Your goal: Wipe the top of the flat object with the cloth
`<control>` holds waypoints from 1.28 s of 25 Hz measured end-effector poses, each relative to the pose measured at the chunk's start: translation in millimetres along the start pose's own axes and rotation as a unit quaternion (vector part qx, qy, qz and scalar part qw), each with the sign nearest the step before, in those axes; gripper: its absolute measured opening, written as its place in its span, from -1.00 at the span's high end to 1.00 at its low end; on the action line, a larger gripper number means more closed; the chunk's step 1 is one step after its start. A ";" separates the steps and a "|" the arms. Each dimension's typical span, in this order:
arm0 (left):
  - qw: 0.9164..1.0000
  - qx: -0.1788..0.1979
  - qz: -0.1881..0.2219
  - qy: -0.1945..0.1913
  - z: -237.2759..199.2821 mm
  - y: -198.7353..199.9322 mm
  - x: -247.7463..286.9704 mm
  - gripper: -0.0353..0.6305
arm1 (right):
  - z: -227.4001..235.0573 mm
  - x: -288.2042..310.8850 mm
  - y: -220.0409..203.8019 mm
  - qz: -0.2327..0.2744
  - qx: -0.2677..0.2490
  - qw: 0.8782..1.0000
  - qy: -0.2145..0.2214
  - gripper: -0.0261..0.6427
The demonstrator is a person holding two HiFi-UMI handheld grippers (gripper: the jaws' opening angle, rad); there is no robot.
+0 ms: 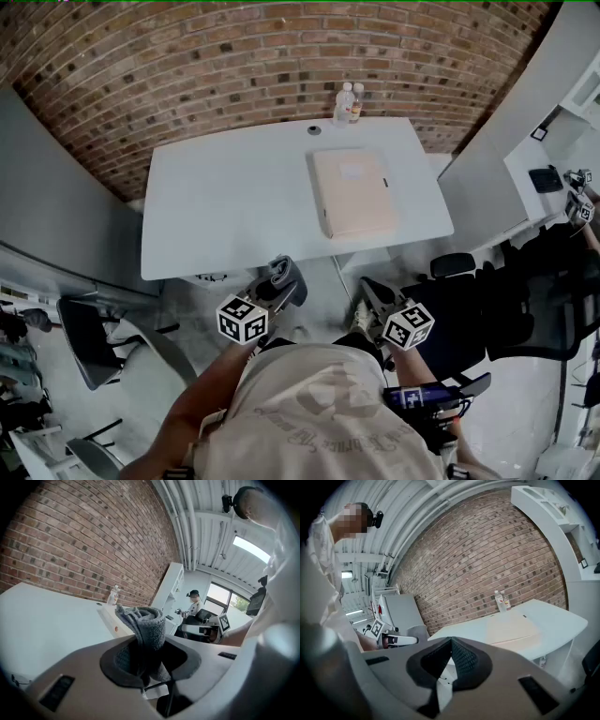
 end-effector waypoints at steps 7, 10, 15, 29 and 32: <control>1.000 -0.005 0.002 0.004 -1.8 -2.0 -7.7 0.56 | -8.1 1.2 0.1 0.000 -0.007 1.000 -0.001 0.86; 1.000 -0.005 -0.002 0.003 -4.9 -3.8 -11.6 0.56 | -12.7 3.0 -3.4 0.004 0.000 1.000 -0.004 0.86; 1.000 -0.009 -0.008 -0.001 -4.3 -8.0 -11.7 0.56 | -14.1 1.7 -7.9 0.002 0.013 1.000 -0.011 0.86; 1.000 -0.020 -0.021 -0.006 2.5 -11.3 18.9 0.56 | 23.3 -14.6 -8.9 -0.010 0.036 0.998 -0.057 0.86; 0.999 -0.024 -0.027 -0.001 -1.1 -11.5 30.2 0.56 | 35.6 -11.8 -7.5 -0.012 0.040 0.998 -0.056 0.86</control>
Point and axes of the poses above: the fingertips, and each gripper's own axes: x forward along the fingers, z to its right, y out of its top, the point moved 6 cm from there along -x, backward along the fingers, and after that the axes turned 4 degrees about -y, right-handed, at the moved point
